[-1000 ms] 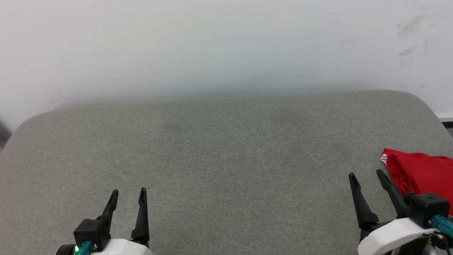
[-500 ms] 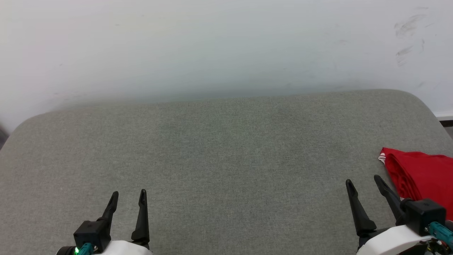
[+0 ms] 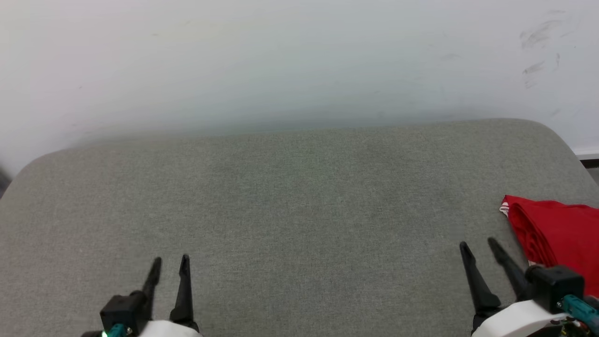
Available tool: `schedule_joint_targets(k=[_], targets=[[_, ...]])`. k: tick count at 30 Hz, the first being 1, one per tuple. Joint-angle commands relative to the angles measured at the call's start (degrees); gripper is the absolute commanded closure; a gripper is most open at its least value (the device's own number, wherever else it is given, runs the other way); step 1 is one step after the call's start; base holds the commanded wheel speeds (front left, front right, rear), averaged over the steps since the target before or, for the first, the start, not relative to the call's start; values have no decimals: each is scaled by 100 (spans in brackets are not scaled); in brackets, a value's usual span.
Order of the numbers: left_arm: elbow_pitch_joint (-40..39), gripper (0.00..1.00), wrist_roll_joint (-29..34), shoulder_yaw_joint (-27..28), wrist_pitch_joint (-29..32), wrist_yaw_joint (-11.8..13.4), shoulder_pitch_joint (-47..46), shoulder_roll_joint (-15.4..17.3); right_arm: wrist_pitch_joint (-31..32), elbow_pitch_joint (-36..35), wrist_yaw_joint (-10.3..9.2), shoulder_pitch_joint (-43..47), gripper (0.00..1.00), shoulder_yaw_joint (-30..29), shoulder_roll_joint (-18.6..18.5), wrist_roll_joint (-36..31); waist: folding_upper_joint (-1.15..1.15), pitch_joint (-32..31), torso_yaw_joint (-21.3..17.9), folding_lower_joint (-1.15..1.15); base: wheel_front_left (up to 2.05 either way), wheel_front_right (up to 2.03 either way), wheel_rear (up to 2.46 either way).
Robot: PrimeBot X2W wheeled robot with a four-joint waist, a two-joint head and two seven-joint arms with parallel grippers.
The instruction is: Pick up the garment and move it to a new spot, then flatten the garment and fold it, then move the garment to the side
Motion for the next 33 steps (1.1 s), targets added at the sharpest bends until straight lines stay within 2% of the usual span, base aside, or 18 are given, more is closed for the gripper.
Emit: schedule_joint_targets(k=[1,22,33], targets=[[62,100,-19,-10,8,-3,43,-37,-4,73,0,33,100,4,0,9,0,0,0,0,0,0,0],[326,100,-1746,485,519,-460,-181,-355,25,618,-1,-282,100,-112,6,2221,0,61,66,0,0,0,0],[410,100,-2478,712,741,-659,-305,-483,46,820,-1,-439,100,-175,18,3154,0,92,99,0,0,0,0]])
